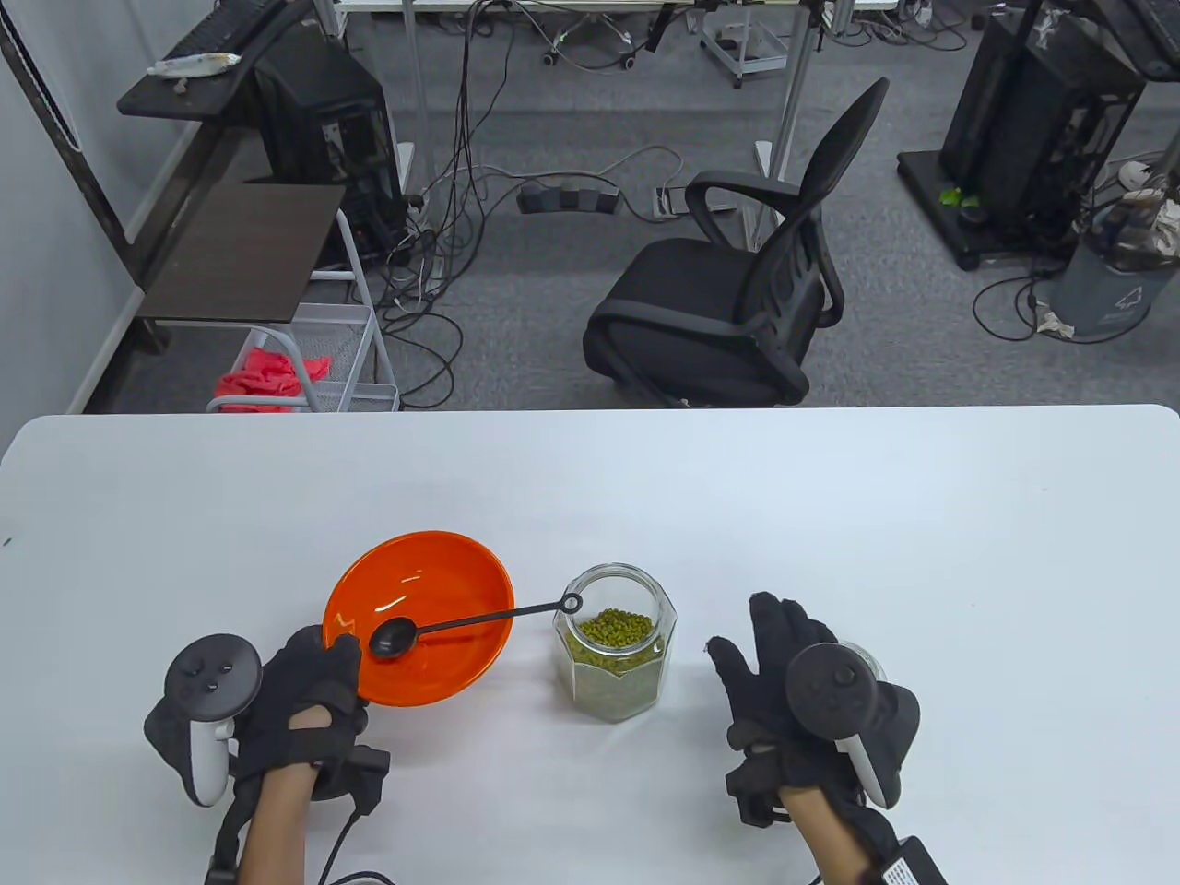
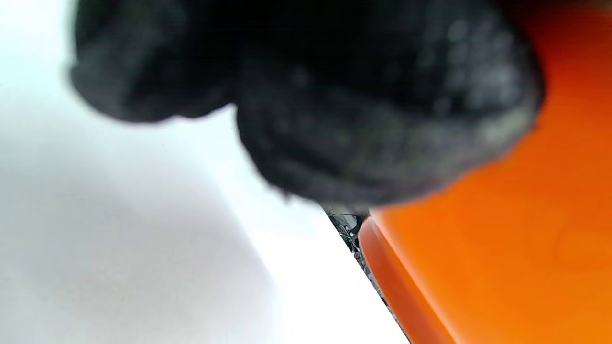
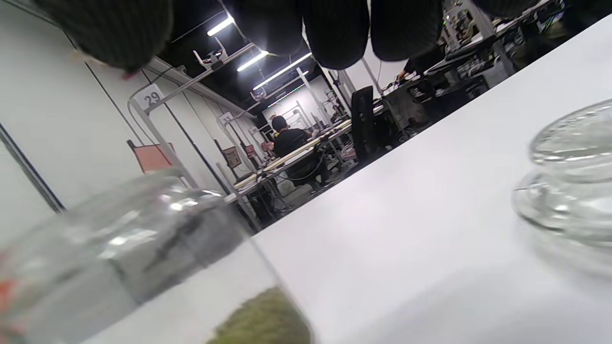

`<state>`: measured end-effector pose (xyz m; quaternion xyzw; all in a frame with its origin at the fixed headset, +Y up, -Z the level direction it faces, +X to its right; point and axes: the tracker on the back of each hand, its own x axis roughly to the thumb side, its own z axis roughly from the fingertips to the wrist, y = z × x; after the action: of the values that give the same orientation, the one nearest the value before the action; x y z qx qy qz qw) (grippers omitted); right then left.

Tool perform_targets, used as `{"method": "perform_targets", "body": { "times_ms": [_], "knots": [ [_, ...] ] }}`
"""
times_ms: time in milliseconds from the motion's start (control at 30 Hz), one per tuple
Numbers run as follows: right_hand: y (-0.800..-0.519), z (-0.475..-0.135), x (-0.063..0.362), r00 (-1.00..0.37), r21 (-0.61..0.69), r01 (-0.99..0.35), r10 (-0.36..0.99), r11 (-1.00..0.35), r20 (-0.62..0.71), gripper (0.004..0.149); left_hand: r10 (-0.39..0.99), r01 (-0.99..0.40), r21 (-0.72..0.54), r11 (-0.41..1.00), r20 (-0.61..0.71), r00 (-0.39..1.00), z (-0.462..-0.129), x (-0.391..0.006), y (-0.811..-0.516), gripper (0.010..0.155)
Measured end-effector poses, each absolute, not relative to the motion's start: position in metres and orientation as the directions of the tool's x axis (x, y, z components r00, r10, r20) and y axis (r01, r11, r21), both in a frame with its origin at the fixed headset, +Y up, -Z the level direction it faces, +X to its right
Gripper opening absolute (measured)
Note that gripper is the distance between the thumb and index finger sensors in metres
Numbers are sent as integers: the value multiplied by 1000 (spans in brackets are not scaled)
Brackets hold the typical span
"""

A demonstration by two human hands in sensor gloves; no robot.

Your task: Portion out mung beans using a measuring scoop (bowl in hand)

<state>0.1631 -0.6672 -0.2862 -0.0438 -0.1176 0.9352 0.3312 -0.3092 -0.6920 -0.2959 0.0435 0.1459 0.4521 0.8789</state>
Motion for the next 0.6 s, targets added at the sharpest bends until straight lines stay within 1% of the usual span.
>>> {"method": "perform_targets", "body": {
  "times_ms": [33,100,167,267,367,433,600],
  "knots": [
    [-664,-286,160,-757,-240,-636,654,-733,7,71,808,-783,206,587,-210,551,-295,-308,-691,52],
    [-654,-286,148,-670,-198,-733,740,-650,49,71,809,-785,199,587,-191,556,-294,-304,-688,52],
    [-644,-286,136,-637,-166,-767,767,-620,80,71,810,-789,188,585,-178,559,-293,-301,-686,52],
    [-630,-287,116,-661,-150,-750,741,-645,119,71,805,-788,171,592,-169,568,-292,-296,-684,52],
    [-623,-291,98,-678,-105,-735,726,-669,115,71,802,-785,166,597,-155,577,-290,-293,-681,52],
    [-622,-294,88,-681,-50,-731,726,-680,89,72,804,-788,160,595,-143,577,-289,-292,-679,52],
    [-627,-300,72,-685,-11,-727,724,-686,84,67,806,-791,153,592,-125,579,-287,-289,-676,52]
  ]
}}
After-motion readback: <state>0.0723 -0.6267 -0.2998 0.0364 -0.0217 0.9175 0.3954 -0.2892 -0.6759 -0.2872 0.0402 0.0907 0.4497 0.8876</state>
